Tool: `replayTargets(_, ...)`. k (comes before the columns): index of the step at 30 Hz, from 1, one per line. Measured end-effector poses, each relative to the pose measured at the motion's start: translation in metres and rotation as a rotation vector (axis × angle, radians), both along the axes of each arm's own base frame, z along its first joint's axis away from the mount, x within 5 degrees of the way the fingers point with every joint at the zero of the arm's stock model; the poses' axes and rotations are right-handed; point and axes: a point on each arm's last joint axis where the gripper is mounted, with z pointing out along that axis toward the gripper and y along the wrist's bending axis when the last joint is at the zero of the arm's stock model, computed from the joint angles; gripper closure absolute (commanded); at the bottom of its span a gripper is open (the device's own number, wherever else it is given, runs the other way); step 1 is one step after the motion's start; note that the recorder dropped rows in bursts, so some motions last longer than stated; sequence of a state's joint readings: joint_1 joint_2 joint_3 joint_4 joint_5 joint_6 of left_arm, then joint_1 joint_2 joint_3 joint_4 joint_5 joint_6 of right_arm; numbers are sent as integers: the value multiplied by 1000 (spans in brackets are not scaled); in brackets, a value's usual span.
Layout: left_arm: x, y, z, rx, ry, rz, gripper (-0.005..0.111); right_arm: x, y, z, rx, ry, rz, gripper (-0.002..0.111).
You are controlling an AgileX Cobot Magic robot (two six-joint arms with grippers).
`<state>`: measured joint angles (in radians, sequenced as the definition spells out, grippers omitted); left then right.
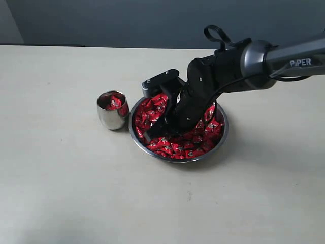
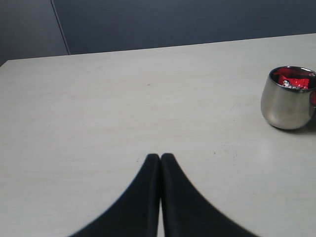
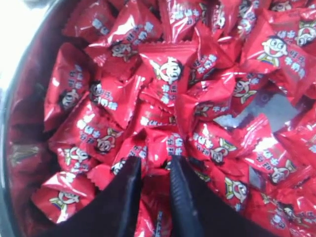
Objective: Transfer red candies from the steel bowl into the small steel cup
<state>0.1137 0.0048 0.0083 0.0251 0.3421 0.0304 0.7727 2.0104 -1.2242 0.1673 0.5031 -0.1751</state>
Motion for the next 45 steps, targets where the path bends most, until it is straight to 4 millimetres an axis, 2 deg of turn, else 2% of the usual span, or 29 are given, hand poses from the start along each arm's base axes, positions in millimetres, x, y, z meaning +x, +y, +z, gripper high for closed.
replayTargets(5, 0, 0, 0, 0, 0, 0, 106, 1, 0, -2, 0, -1, -1, 85)
replayTargets(11, 0, 0, 0, 0, 0, 0, 106, 1, 1, -3, -1, -1, -1, 57)
replayTargets(21, 0, 0, 0, 0, 0, 0, 106, 2, 1, -3, 9, -13, -3, 57)
replayTargets(24, 0, 0, 0, 0, 0, 0, 106, 2, 2, -2, 12, -18, -4, 62)
replayTargets(29, 0, 0, 0, 0, 0, 0, 106, 3, 2, -2, 17, -23, -5, 76)
replayTargets(45, 0, 0, 0, 0, 0, 0, 106, 3, 4, -1, 42, -26, -24, 78)
